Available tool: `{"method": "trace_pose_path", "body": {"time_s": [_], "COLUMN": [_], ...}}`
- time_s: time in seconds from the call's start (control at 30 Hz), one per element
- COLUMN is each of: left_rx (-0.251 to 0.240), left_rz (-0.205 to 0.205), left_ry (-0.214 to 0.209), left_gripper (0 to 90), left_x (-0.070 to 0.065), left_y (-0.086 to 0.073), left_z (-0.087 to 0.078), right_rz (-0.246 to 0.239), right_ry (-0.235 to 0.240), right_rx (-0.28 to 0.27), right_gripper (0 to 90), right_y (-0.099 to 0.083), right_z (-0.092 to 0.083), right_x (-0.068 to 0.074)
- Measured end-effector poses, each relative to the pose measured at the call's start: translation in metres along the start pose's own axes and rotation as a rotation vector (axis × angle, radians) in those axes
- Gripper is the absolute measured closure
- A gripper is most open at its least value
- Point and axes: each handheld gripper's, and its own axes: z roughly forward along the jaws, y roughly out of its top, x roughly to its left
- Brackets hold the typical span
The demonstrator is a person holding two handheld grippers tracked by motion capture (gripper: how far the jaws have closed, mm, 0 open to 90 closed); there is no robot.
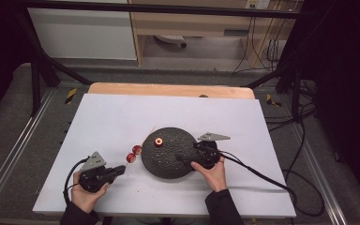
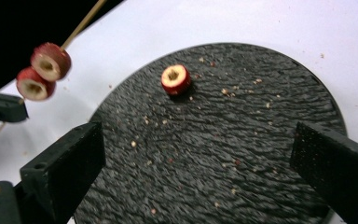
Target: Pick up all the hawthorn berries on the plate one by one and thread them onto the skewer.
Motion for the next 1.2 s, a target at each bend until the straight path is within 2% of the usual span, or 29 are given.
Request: {"method": "trace_pose_path", "body": {"time_s": [0.33, 0.47, 0.57, 0.7, 1.03, 1.2], "left_rx": [0.013, 0.015, 0.018, 0.017, 0.018, 0.018], "left_rz": [-0.020, -0.019, -0.018, -0.022, -0.023, -0.023], "left_ry": [-0.009, -0.009, -0.009, -0.006, 0.005, 0.006], "left_gripper": [88.5, 88.5, 88.5, 88.5, 88.5, 88.5], "left_x": [0.011, 0.012, 0.012, 0.014, 0.016, 0.017], "left_y": [-0.011, -0.013, -0.013, -0.013, -0.014, -0.014], "left_z": [-0.008, -0.008, -0.008, -0.009, -0.009, -0.009], "right_rz": [-0.097, -0.125, -0.127, -0.150, -0.192, -0.197], "right_ry": [-0.036, -0.030, -0.026, -0.043, -0.047, -0.041], "right_rx": [0.132, 0.148, 0.161, 0.202, 0.265, 0.280], "right_gripper": [3.1, 3.3, 3.7, 3.8, 5.4, 6.0], "right_y": [0.017, 0.026, 0.032, 0.041, 0.062, 0.070], "right_z": [0.003, 0.003, 0.004, 0.008, 0.031, 0.045], "right_x": [0.004, 0.007, 0.008, 0.009, 0.017, 0.021]}}
